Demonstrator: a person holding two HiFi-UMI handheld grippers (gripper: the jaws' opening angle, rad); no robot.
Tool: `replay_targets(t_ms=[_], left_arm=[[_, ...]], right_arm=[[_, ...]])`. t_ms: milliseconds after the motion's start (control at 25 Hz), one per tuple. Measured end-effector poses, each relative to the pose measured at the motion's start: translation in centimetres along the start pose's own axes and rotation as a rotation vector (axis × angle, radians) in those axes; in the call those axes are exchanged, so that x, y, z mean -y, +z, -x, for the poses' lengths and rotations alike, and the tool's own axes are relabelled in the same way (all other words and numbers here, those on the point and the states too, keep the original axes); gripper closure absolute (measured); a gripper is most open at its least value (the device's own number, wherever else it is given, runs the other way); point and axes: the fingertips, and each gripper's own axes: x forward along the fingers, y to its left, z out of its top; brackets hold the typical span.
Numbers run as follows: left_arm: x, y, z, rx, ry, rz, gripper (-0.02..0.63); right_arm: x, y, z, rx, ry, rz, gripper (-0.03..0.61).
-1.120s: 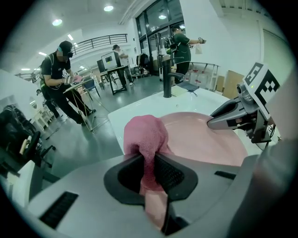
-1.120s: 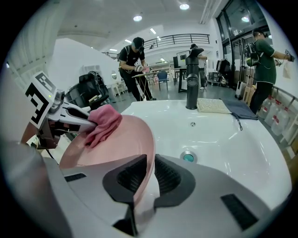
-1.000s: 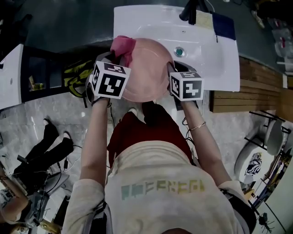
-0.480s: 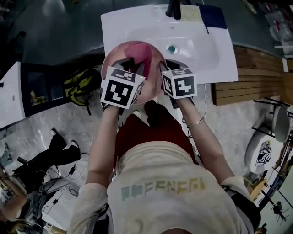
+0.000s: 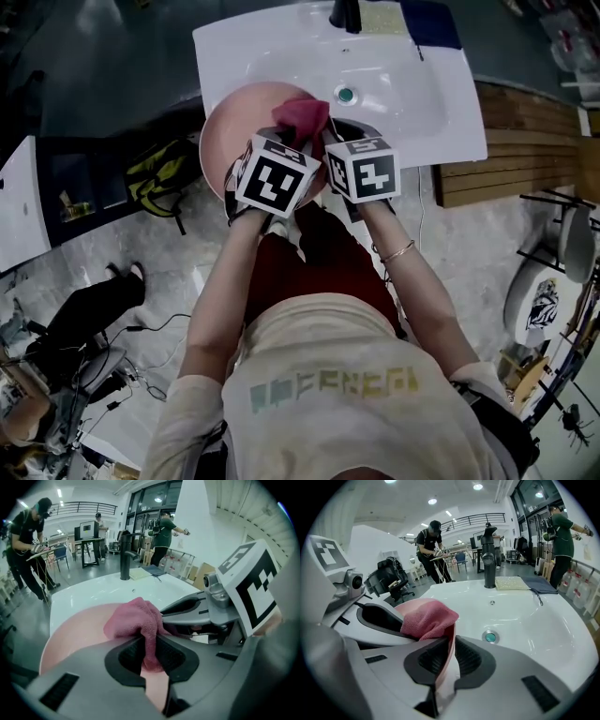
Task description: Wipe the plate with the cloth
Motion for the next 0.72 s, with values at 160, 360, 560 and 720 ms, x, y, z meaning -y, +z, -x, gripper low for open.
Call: replay_targets(t_ms=[160, 360, 560, 720], left_arm=[[-1.0, -0.3, 0.1, -0.011, 0.031, -0.033, 0.546], [-2.4, -1.1, 1.1, -0.015, 0.073, -0.041, 0.546], [-4.4, -2.5, 3.0, -0.024, 0.112, -0.031, 0.546], [-6.0, -3.7, 4.4, -0.037, 0.145, -0.019, 0.546]], right_arm=[[-0.1, 0.2, -0.4, -0.001, -0.006, 0.011, 0.508], [-0.3, 0.2, -0.5, -0.006, -0.019, 0.038, 0.508], [-0.6, 0.4, -0.5, -0.009, -0.036, 0.049, 0.508], [-0.9, 0.6, -0.4, -0.012, -0.049, 0.058, 0.508]])
